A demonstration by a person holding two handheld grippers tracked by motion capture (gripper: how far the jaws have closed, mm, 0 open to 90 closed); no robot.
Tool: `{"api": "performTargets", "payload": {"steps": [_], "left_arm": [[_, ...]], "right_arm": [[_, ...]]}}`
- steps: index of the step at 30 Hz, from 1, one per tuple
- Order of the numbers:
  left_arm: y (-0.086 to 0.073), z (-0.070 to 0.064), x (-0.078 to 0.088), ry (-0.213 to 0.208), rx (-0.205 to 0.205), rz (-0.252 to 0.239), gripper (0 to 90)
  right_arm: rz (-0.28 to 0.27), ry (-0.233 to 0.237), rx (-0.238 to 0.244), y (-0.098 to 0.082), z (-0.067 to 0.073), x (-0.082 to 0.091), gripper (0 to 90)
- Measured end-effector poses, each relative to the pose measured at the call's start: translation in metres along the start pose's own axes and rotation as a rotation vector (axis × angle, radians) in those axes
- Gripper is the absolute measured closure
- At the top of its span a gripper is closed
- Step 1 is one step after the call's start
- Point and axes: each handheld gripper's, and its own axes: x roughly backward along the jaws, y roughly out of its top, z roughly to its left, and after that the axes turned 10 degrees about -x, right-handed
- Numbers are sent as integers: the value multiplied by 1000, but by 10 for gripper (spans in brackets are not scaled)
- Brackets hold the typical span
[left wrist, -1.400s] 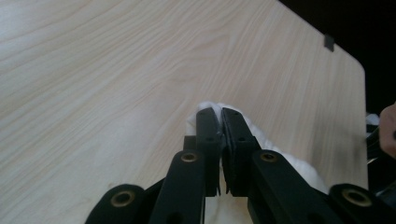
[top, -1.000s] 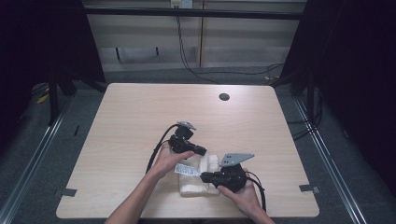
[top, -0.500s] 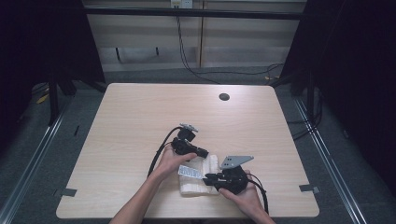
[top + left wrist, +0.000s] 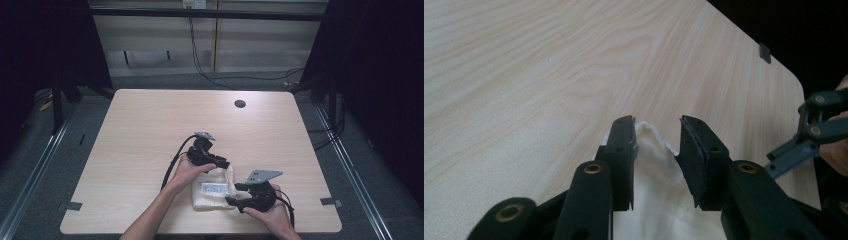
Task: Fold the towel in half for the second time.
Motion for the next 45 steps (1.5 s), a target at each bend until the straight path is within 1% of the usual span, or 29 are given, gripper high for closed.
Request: {"api": "performTargets", "payload": {"steps": [1,2,6,10,12,14,17,18,19,20,21,22,23,25,27,28,29,30,31,32,34,35,36,37,39,42,43,44,45], "left_arm": [[0,-1,0,2,6,-10,656],[1,-1,1,12,9,-8,620],[1,-1,2,36,-3,27,584],[-1,-3,8,49,-19,25,565],[-3,-5,14,58,-25,13,551],[-5,-7,22,63,-35,-3,549],[-7,-13,34,115,-86,30,559],[-9,-15,39,121,-93,28,558],[-10,-16,44,130,-105,35,558],[-13,-17,56,151,-122,38,542],[-14,-18,62,158,-124,32,530],[-14,-18,62,158,-124,32,521],[-16,-19,70,166,-121,14,521],[-21,-20,80,176,-118,-1,492],[-27,-20,88,183,-105,-2,473],[-31,-22,93,203,-106,-2,472],[-36,-23,101,208,-107,-7,448],[-36,-23,101,208,-107,-7,444],[-39,-24,105,213,-106,-12,444],[-43,-25,111,225,-102,-4,431],[-48,-26,119,236,-90,-3,392],[-51,-26,123,249,-86,-4,392],[-57,-27,130,258,-73,-2,391],[-57,-27,130,258,-73,-2,387],[-63,-30,138,265,-72,9,377],[-74,-34,147,291,-57,22,340],[-85,-37,153,299,-33,9,326],[-85,-37,153,299,-33,9,317],[-90,-38,156,305,-29,12,317]], "right_arm": [[-12,-7,-9,0,-2,3,370],[-41,-12,-18,3,-5,10,357],[-61,-37,-21,8,-8,15,352],[-76,-44,-37,11,-13,16,355],[-85,-59,-42,16,-18,16,371],[-89,-62,-46,18,-19,17,379],[-106,-77,-44,26,-25,23,410],[-111,-87,-48,27,-27,25,415],[-111,-87,-48,27,-27,25,415],[-119,-99,-54,29,-31,29,416],[-124,-104,-59,29,-33,31,417],[-124,-104,-59,29,-33,31,417],[-128,-110,-62,30,-34,33,417],[-150,-110,-80,31,-37,39,414],[-164,-93,-89,31,-39,44,403],[-171,-80,-91,31,-40,46,400],[-178,-102,-81,30,-40,49,394],[-178,-102,-81,30,-40,49,394],[-185,-101,-90,30,-41,51,392],[-188,-102,-100,29,-42,53,389],[-179,-118,-110,25,-46,58,377],[-179,-118,-110,25,-46,58,377],[-174,-132,-115,21,-48,62,372],[-174,-132,-115,21,-48,62,372],[-173,-141,-124,17,-50,66,365],[-180,-158,-140,9,-55,71,357],[-176,-175,-153,3,-59,73,345],[-176,-175,-153,3,-59,73,345],[-181,-180,-158,0,-61,73,345]]}}
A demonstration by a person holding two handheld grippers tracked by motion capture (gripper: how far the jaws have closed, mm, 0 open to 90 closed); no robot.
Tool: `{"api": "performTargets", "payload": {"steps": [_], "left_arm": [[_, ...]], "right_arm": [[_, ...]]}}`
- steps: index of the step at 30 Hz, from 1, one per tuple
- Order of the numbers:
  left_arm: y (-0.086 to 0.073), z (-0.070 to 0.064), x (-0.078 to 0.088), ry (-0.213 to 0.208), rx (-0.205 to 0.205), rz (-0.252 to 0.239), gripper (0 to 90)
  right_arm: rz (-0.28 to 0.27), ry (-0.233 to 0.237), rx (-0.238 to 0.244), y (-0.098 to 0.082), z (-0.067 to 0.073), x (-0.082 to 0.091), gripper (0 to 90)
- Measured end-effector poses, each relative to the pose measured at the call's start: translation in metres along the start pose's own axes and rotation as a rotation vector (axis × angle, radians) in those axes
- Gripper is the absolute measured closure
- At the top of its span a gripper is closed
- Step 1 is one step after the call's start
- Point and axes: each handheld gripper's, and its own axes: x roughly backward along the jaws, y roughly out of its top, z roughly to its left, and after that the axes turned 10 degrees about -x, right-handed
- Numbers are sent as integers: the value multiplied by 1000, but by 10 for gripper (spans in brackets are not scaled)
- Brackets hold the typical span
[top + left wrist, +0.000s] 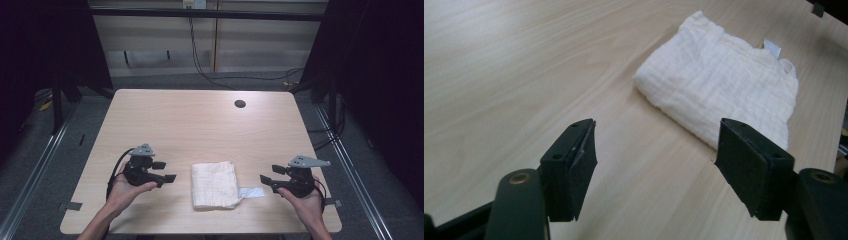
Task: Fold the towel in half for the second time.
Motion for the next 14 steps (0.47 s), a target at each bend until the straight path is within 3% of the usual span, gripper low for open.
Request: {"api": "performTargets", "payload": {"steps": [3,6,9,11,14], "left_arm": [[-12,-2,8,50,8,6,313],[-22,-5,16,65,52,-9,307],[-28,-10,16,71,48,-11,297],[-38,-14,14,62,57,-21,305],[-41,-13,8,56,38,16,307]], "right_arm": [[-3,-11,-18,-5,-6,2,341],[1,-27,-11,0,-12,5,323],[-23,-25,-26,2,-15,7,317],[-34,-48,-26,-3,-19,5,317],[-29,-43,-38,-6,-22,4,315]]}}
